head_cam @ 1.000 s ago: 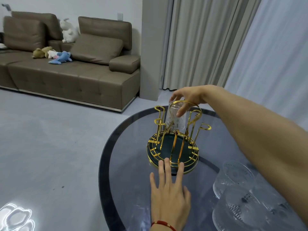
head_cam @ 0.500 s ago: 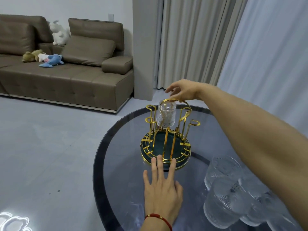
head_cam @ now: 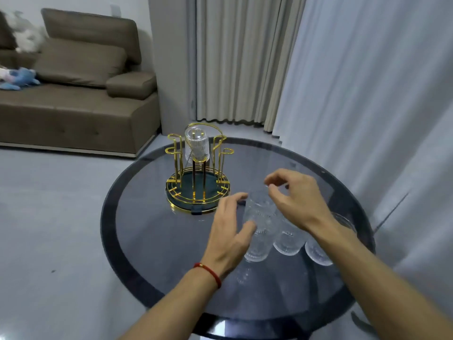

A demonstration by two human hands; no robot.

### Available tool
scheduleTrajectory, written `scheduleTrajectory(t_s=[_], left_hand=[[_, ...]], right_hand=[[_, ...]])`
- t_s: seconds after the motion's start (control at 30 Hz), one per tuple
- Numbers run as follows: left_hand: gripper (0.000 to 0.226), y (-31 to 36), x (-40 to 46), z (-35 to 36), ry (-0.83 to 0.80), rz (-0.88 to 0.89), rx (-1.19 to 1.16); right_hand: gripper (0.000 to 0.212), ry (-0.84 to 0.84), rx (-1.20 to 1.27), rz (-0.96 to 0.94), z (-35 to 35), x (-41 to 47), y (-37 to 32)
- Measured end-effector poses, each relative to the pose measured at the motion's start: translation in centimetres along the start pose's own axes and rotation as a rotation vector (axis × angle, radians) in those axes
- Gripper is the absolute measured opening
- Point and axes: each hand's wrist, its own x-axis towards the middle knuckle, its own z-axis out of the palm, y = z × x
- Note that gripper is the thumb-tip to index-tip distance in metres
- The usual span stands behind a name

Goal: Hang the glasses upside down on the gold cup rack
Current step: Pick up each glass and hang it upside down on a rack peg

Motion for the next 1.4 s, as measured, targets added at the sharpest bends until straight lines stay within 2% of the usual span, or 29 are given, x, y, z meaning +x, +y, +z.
scheduleTrajectory(t_s=[0.1,0.23,0.37,0.47,0.57,0.67,0.77,0.9,0.97,1.0,1.07,1.13,1.17,1.3,1.4], left_hand=[[0.073,0.2,-0.8,1.3,-0.097,0.058,0.092],[0.093,-0.5,-0.5,1.8,-0.134,0.055,0.249],[0.094,0.0,0.0,1.2,-0.098,0.052,0.249],[0.089,0.9,0.2,-0.1,0.028,0.031,0.228],[0.086,1.5,0.5,-2.4,0.199,-0.169,-0.029],[0.068,1.6,0.7,-3.9,0.191,-0.365,-0.525],[0.047,1.5,0.6,-4.2,0.14,-0.397,-0.823],[0.05,0.6,1.1,-4.3,0.135,-0.416,-0.95],[0.045,-0.2,1.5,-4.4,0.17,-0.42,-0.874],[0.047,-0.8,1.7,-4.4,0.2,-0.435,-0.751],[0.046,-2.7,1.9,-4.5,0.241,-0.394,-0.236],[0.046,-5.2,2.0,-4.3,0.153,-0.299,0.319],[0.052,-6.4,2.0,-4.0,0.093,-0.282,0.476],[0.074,-9.2,1.8,-2.6,-0.051,-0.264,0.761],[0.08,-10.3,1.9,-2.4,-0.056,-0.262,0.835]], right_hand=[[0.016,0.087,-0.002,0.016,1.4,-3.9,0.8],[0.022,0.157,0.004,-0.041,2.1,-5.9,1.7],[0.025,0.159,0.106,-0.011,2.1,-6.9,1.4],[0.026,0.192,0.215,0.0,1.7,-7.0,0.7],[0.028,0.122,0.29,-0.016,1.6,-6.9,-0.3],[0.048,-0.1,0.395,0.051,2.3,-6.9,-1.9],[0.06,-0.135,0.514,0.12,3.1,-6.2,-2.9],[0.078,-0.128,0.711,0.297,3.1,-4.0,-3.2],[0.074,-0.066,0.724,0.319,2.8,-3.0,-2.6],[0.07,-0.011,0.7,0.324,2.5,-2.5,-2.4],[0.063,0.111,0.635,0.332,1.6,-0.9,-2.1],[0.062,0.207,0.62,0.317,0.6,1.9,-1.9],[0.063,0.231,0.633,0.302,0.1,3.7,-2.0],[0.069,0.211,0.595,0.183,-0.5,12.0,-4.9],[0.071,0.152,0.65,0.096,1.3,17.8,-8.6]])
